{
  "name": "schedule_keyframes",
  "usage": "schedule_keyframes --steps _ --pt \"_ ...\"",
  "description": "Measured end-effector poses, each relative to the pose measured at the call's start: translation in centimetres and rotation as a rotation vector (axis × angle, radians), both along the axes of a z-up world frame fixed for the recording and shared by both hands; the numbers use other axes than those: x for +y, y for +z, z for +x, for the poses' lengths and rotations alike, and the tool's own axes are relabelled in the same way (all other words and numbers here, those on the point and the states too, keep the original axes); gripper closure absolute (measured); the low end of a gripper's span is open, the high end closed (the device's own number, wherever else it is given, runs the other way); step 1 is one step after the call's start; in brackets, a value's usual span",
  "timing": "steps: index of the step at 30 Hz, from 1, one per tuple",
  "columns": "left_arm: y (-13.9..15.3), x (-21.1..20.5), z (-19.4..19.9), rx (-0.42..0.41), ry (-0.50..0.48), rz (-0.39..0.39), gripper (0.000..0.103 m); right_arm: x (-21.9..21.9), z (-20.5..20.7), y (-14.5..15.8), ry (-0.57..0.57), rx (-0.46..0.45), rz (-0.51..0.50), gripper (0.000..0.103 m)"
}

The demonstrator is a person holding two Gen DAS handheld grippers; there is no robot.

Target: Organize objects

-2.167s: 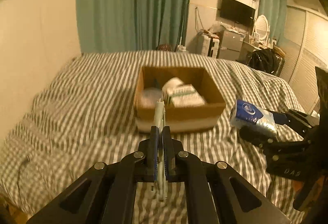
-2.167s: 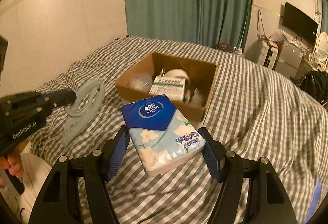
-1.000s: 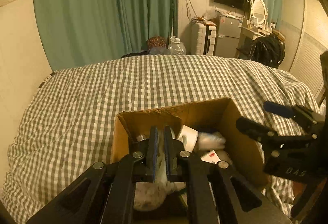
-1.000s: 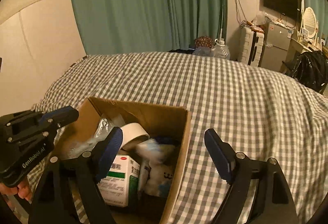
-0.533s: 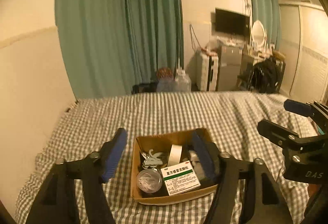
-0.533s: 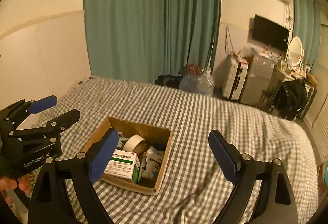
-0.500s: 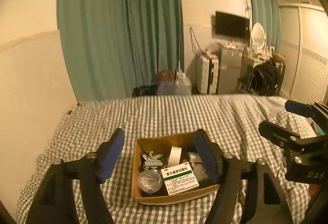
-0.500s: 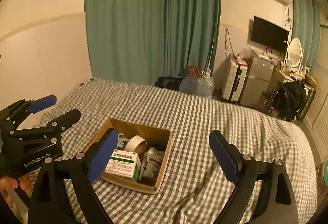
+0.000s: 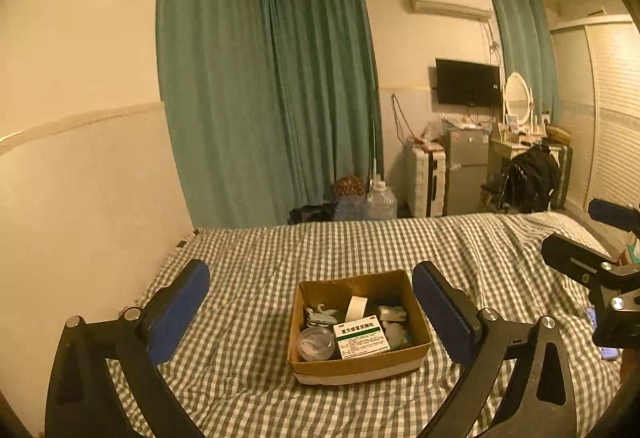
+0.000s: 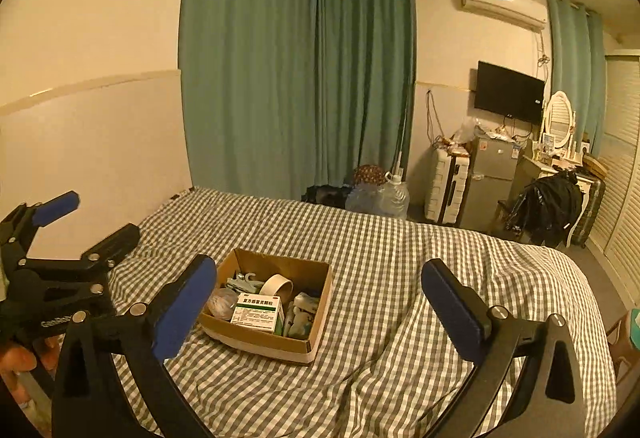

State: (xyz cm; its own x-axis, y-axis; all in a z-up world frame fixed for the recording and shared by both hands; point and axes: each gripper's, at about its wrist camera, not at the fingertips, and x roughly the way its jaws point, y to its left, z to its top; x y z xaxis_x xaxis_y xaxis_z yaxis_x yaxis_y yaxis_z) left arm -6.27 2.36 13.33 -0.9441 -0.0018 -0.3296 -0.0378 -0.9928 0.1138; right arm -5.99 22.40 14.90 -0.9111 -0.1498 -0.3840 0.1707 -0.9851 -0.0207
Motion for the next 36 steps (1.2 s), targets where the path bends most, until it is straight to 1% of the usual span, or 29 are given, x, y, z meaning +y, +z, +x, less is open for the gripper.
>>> schedule_keyframes --steps 3,5,7,9,12,15,17,19,22,24,26,29,36 --pt "-0.7 -0.3 1.0 0.002 0.011 0.026 0.0 0.5 0.8 -0.9 -0.012 0.01 0.007 0.0" --pt "-1.4 -0.6 1.3 -0.002 0.044 0.072 0.0 0.9 1.2 -1.9 -0.022 0.006 0.003 0.0" --pt "-2.3 -0.8 1.6 -0.003 0.025 0.116 0.0 1.1 1.3 -2.8 -0.025 0.006 0.001 0.0" --pt "-3.2 -0.8 1.7 0.001 0.025 0.126 0.0 1.3 1.3 -3.7 -0.031 0.009 0.01 0.0" --pt "-5.0 -0.8 1.6 0.02 0.049 0.098 0.0 1.6 0.7 -5.4 -0.058 0.012 0.022 0.0" --pt "-6.9 -0.7 1.1 0.027 0.052 0.072 0.0 1.7 -0.7 -7.7 -0.046 -0.004 0.01 0.0" --pt "-8.6 -0.6 0.1 0.003 0.067 0.057 0.0 1.8 -1.8 -9.5 -0.052 -0.013 0.009 0.0" --pt "-10.3 -0.4 -0.9 -0.036 0.089 0.054 0.0 1.7 -2.8 -11.2 -0.066 -0.014 0.032 0.0" --pt "-12.7 -0.1 -1.5 -0.03 0.132 0.039 0.0 1.4 -4.4 -14.2 -0.098 -0.043 0.097 0.0" --pt "-14.3 0.1 -1.8 -0.036 0.137 0.026 0.0 1.5 -5.1 -15.5 -0.088 -0.06 0.104 0.0" --pt "-15.4 0.4 -2.2 -0.066 0.127 0.017 0.0 1.8 -5.6 -16.2 -0.077 -0.075 0.102 0.0" --pt "-16.0 0.4 -2.3 -0.087 0.131 0.024 0.0 2.0 -5.8 -16.8 -0.058 -0.066 0.079 0.0" --pt "-15.5 0.9 -1.7 -0.082 0.118 0.006 0.0 2.1 -5.6 -16.5 -0.046 -0.047 0.04 0.0"
